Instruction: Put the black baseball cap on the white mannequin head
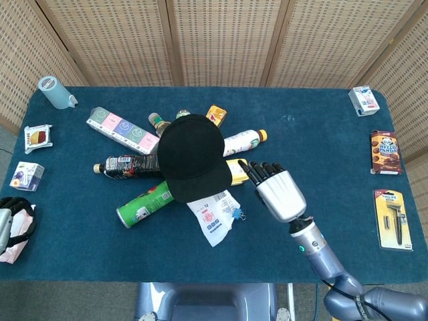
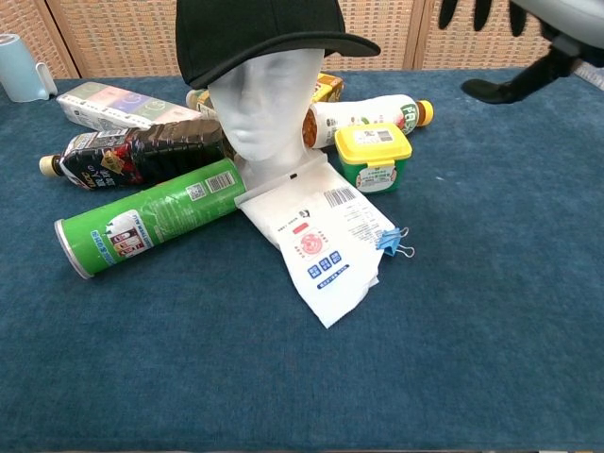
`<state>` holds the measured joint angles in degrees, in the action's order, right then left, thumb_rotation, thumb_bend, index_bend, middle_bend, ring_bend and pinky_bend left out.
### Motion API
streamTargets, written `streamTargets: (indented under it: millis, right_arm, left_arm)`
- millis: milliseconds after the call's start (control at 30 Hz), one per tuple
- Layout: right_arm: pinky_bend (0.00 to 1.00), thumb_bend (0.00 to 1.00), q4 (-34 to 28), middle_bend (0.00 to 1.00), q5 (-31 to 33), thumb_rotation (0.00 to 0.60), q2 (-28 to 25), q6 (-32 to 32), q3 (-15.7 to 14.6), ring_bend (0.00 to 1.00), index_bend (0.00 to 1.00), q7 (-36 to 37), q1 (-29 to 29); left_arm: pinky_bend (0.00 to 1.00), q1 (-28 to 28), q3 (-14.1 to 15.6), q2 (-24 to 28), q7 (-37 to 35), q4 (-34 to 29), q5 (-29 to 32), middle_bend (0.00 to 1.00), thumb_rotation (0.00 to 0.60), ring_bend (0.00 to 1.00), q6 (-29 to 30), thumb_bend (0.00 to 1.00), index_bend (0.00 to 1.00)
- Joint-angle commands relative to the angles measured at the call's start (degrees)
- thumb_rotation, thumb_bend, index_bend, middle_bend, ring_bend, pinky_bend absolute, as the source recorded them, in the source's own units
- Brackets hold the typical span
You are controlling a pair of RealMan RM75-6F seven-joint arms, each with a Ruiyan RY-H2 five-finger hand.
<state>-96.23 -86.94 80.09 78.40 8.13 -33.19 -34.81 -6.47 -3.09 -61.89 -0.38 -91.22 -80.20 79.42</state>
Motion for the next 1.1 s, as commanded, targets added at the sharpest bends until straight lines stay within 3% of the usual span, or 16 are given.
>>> streamTargets:
  millis: [33, 233, 500, 700, 1100]
  right_arm:
    - [0.55, 0.40, -0.35, 0.39, 2.33, 0.600, -2.41, 1.63, -1.09, 0.46, 0.21, 1.78, 3.22]
    - [0.71, 0.52, 1.63, 0.51, 4.86, 0.600, -4.43, 5.03, -2.20, 0.61, 0.40, 7.46, 8.69]
    - [0.87, 0.56, 4.78, 0.63, 9.85, 0.600, -6.69, 6.70, -3.57, 0.75, 0.54, 14.69, 15.24]
    - [0.93, 0.61, 7.66, 0.73, 12.43, 0.600, -6.95, 7.48, -4.39, 0.85, 0.62, 21.20, 19.91]
    - [0.94, 0.62, 10.63, 0.75, 11.41, 0.600, -6.90, 9.43, -4.35, 0.86, 0.65, 24.92, 24.19]
  left_arm:
    - [0.30, -0.07, -0.27, -0.35, 0.23, 0.25, 0.43, 0.38, 0.600, 0.27, -0.01, 0.31, 0.51]
    - [0.30, 0.06, -0.08, -2.29, 0.43, 2.27, -0.34, 0.38, 0.600, 0.27, 0.84, 0.31, 0.51]
    - [0.36, 1.12, 0.52, -5.55, -0.17, 5.62, -2.98, 0.39, 0.600, 0.33, 4.32, 0.33, 0.51]
    - [0.41, 2.59, 1.74, -7.26, -1.54, 7.58, -5.19, 0.45, 0.600, 0.38, 6.93, 0.35, 0.57]
    - [0.41, 3.93, 2.63, -6.53, -0.72, 5.92, -6.87, 0.46, 0.600, 0.39, 8.94, 0.36, 0.58]
